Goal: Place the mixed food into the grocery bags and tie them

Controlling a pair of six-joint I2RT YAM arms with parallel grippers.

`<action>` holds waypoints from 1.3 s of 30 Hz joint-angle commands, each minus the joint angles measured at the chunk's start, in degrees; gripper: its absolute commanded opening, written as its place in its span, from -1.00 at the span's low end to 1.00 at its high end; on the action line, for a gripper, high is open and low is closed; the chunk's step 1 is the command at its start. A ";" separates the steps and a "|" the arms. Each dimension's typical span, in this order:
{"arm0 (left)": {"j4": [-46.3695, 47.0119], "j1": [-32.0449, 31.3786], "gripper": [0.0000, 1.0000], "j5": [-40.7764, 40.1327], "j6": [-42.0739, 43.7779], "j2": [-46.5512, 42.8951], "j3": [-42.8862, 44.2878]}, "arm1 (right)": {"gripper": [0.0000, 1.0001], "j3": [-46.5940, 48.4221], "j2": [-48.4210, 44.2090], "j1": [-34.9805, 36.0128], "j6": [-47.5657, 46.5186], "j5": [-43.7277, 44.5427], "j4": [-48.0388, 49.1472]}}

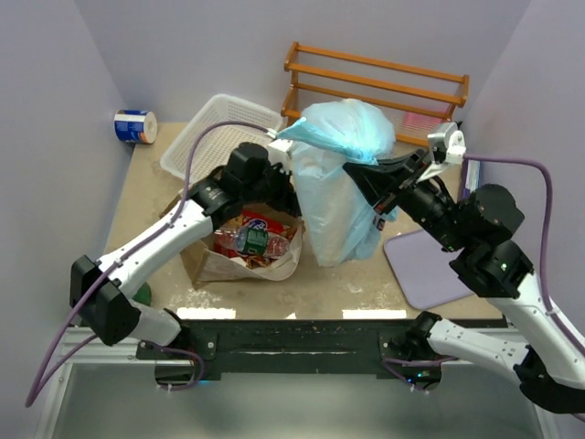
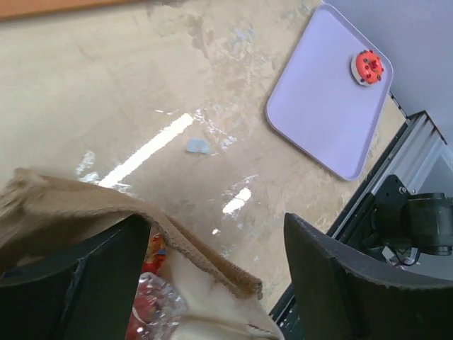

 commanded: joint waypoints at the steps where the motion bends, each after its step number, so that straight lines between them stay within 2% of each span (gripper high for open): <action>1: -0.40 6.92 0.69 2.28 4.43 -8.45 0.72 | -1.00 -0.07 4.15 0.13 2.64 -10.61 13.49; 3: -1.99 10.26 0.73 1.59 5.39 -11.45 -1.29 | -1.00 -0.16 5.73 0.21 3.26 -11.49 16.75; 7: -8.65 11.68 0.87 -5.00 8.38 -18.12 -2.71 | -1.00 0.98 8.89 0.30 4.31 -12.37 20.01; 9: -11.12 11.86 0.90 -9.74 9.79 -19.63 -3.32 | -1.00 2.03 10.39 0.21 4.32 -12.37 20.62; 13: -18.58 12.21 0.95 -24.30 10.32 -21.92 -3.59 | -1.00 1.78 13.20 0.21 6.33 -14.92 23.43; 19: -26.33 12.47 0.99 -34.52 9.53 -23.59 -3.50 | -1.00 -0.33 14.09 0.30 7.13 -13.70 25.28; 22: -28.27 13.00 1.00 -37.96 9.09 -23.94 -4.64 | -1.00 -1.30 13.22 0.30 6.78 -13.26 25.72; 28: -30.90 13.53 1.00 -39.90 7.51 -24.56 -6.76 | -1.00 -3.24 8.74 0.30 3.63 -7.98 23.53; 34: -33.45 13.53 1.00 -44.82 3.20 -28.60 -4.91 | -1.00 -4.11 9.86 0.30 3.61 -12.98 24.84; 39: -36.00 13.53 1.00 -43.95 -2.16 -33.16 -3.86 | -1.00 -4.55 13.82 0.92 4.49 -16.41 29.50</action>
